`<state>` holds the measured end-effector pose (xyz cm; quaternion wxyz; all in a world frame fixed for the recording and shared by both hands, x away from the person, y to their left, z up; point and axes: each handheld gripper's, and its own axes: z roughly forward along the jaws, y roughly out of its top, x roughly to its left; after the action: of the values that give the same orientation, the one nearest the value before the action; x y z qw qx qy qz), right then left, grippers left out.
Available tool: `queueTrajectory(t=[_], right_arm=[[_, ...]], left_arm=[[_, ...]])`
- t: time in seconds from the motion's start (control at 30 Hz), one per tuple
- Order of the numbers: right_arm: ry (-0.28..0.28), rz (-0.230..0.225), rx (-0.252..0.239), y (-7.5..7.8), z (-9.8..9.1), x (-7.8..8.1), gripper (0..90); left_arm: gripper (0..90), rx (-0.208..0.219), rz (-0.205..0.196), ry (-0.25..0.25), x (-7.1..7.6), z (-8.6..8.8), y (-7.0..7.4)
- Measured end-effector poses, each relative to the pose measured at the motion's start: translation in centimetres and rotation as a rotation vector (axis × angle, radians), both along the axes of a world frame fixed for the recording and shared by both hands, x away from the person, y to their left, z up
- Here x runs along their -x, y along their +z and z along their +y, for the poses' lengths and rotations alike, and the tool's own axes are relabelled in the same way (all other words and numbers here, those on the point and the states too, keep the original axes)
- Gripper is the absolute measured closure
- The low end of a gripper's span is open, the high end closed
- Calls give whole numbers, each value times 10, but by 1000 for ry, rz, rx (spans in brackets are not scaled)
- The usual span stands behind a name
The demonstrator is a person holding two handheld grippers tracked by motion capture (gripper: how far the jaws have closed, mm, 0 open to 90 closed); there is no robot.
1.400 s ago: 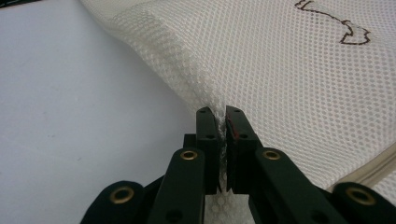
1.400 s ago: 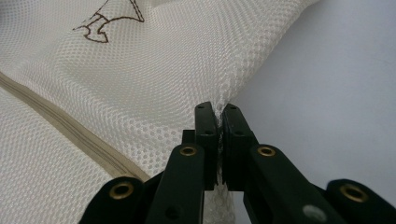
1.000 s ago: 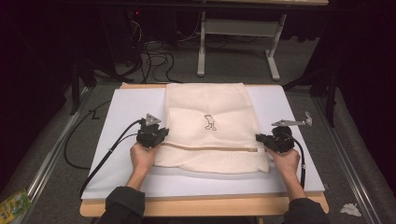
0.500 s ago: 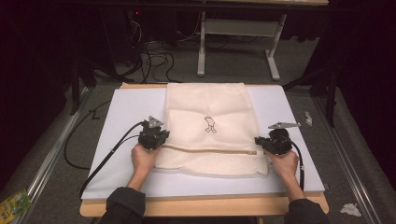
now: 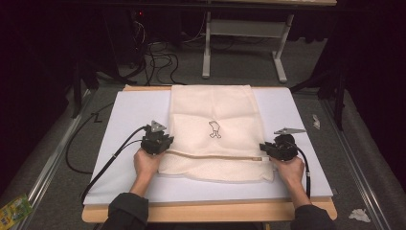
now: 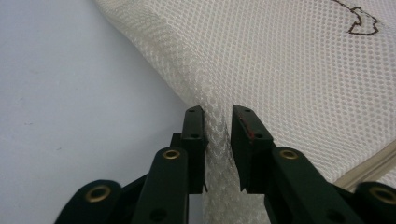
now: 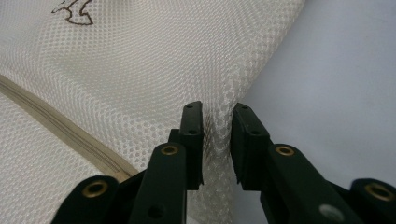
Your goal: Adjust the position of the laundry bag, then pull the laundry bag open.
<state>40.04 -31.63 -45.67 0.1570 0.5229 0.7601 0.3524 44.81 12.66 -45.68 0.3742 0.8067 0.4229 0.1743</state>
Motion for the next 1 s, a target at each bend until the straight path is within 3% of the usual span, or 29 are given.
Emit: queueTrajectory(t=[0.1,0.33,0.63,1.0], right_arm=[[-13,-7,-1,-1,-2,2,697],[-51,-23,-28,-3,-7,5,567],[-63,-20,-68,0,-9,9,524],[-69,16,-79,-2,-7,9,513]], left_arm=[[657,7,-24,15,2,2,1],[537,29,-62,26,12,9,6],[492,48,-87,-8,30,7,10],[452,40,-72,-40,42,-6,-7]])
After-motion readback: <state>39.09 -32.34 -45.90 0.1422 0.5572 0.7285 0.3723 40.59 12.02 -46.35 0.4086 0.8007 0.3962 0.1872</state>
